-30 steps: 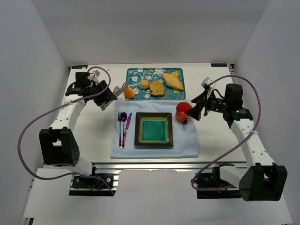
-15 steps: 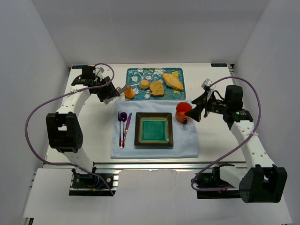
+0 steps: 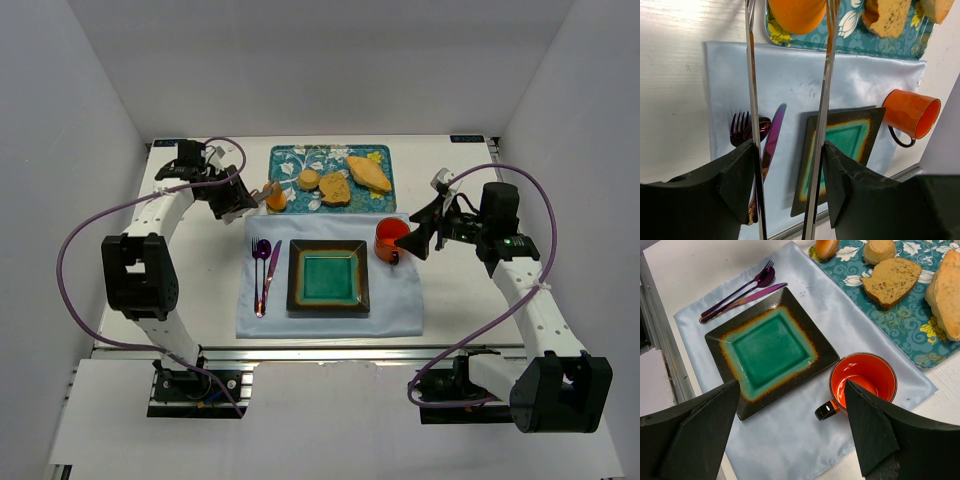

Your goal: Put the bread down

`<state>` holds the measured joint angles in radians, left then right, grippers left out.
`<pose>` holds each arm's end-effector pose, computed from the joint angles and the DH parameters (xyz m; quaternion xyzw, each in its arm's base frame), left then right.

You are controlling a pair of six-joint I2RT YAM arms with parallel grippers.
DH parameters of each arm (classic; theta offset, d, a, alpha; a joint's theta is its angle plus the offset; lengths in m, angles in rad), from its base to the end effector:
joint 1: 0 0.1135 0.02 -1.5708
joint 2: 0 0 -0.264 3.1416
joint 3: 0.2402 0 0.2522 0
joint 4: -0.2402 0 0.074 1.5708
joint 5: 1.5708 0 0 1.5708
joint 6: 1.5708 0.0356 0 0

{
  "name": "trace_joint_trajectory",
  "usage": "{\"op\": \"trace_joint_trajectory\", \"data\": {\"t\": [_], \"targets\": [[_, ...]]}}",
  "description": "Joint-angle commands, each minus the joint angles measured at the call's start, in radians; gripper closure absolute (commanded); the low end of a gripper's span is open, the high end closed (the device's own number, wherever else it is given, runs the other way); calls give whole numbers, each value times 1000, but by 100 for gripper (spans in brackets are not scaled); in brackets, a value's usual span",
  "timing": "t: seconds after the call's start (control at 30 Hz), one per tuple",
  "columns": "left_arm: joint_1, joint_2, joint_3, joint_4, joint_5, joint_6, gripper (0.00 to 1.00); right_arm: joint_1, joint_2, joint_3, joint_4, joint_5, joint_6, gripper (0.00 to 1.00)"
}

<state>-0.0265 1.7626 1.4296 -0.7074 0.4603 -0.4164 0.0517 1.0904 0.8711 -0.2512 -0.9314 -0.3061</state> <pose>0.3745 -0.0257 0.2579 -0.1234 0.9334 -0.2708 0.2006 0.2332 0.0407 0.3097 -0.3666 0.7077 0.3204 0.5119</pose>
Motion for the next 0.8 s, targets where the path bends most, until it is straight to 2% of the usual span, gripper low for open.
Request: {"op": "trace_joint_trajectory", "data": {"t": [0.0, 0.23, 0.33, 0.53, 0.67, 0.77], "targets": [[4, 0, 38, -9, 17, 13, 36, -7, -3, 3, 46, -27, 13, 11], [3, 32, 55, 11, 41, 5, 37, -10, -6, -1, 46, -29, 13, 11], [2, 37, 58, 22, 54, 1, 41, -12, -7, -1, 46, -29, 13, 11], [2, 31, 49, 31, 87, -7, 55, -13, -9, -4, 49, -32, 18, 11], [4, 2, 40, 54, 107, -28, 71, -15, -12, -4, 47, -32, 18, 11], [4, -40, 37, 75, 130, -44, 72, -15, -14, -6, 47, -34, 18, 11]]}}
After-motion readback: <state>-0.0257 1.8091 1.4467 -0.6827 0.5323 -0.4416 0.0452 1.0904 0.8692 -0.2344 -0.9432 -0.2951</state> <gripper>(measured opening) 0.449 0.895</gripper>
